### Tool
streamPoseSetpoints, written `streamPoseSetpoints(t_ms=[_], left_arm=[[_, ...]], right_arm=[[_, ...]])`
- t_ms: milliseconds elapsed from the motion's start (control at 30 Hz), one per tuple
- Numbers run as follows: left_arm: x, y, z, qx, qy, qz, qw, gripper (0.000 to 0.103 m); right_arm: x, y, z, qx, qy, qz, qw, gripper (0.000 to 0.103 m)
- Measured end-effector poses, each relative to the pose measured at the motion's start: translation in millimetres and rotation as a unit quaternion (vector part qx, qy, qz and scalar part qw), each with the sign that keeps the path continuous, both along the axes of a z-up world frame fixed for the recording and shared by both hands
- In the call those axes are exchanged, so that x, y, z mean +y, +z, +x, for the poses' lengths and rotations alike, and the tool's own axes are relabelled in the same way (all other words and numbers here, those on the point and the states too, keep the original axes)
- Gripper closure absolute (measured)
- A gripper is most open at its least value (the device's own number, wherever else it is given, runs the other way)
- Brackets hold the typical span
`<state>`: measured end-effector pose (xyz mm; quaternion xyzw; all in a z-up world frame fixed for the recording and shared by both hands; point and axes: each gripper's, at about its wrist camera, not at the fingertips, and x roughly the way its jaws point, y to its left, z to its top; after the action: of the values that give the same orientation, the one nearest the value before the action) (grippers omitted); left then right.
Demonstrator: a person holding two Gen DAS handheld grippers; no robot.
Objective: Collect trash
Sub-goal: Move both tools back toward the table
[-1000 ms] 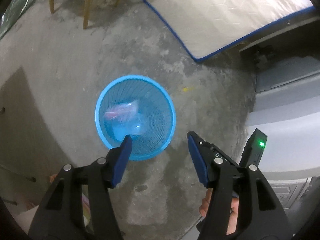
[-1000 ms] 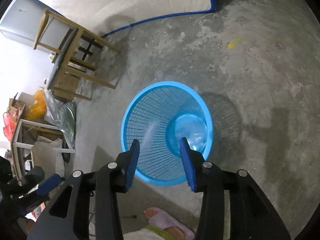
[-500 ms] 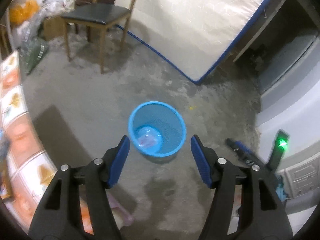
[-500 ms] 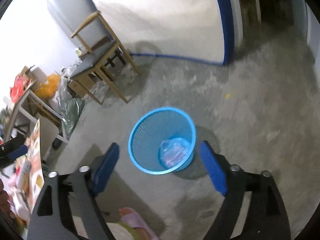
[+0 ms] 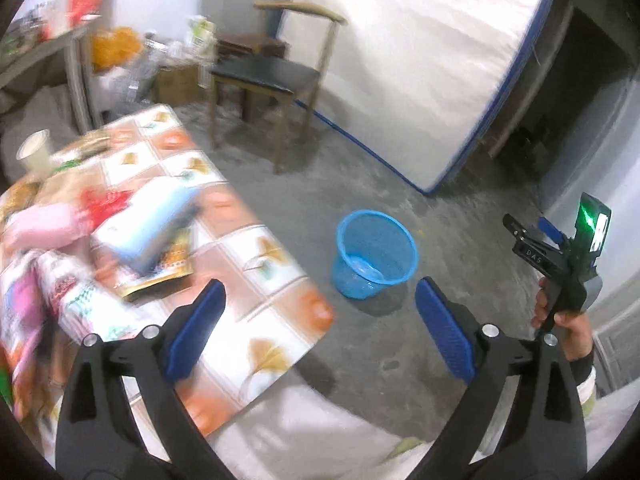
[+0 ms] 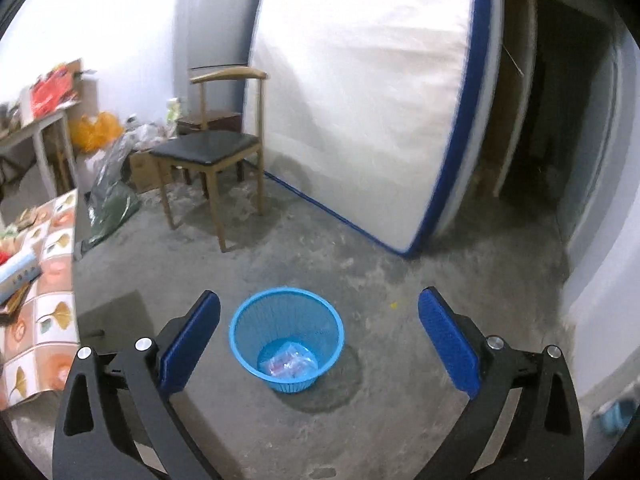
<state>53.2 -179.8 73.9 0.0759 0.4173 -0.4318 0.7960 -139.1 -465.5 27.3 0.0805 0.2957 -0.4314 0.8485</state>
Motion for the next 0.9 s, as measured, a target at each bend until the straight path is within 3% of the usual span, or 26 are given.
streamPoseSetpoints(t_ms=[133,233,367,467,700,900], left_arm=[[70.9,10.1,1.3,-0.01,0.064,-0.018,0.9977,0.009],[115.2,8.9,2.3,0.0,0.107,-0.037,0.9936,0.009],[175.5,-3.1,1.1,0.009,0.159,-0.084,0.9836,0.009],[197.3,-14.2,0.4,0.008,0.183,-0.099,0.978,0.009],[226.0,-34.3,-1.7,-0.013,0.206,-0.136,0.9689,0.009],[224.0,-32.7,13.5,-0.032,0.193,-0.147,0.9695,0.009]], right_arm=[[42.4,24.8,27.4,0.005,0.062,-0.036,0.997,0.007],[73.0,41.2,42.1,-0.025,0.122,-0.036,0.992,0.007],[101.0,50.7,59.4,-0.092,0.212,0.008,0.973,0.007],[122.4,50.5,74.9,-0.126,0.259,0.047,0.956,0.007],[155.1,30.3,110.3,-0.133,0.332,0.147,0.922,0.007],[167.3,2.8,139.7,-0.122,0.369,0.248,0.888,0.007]])
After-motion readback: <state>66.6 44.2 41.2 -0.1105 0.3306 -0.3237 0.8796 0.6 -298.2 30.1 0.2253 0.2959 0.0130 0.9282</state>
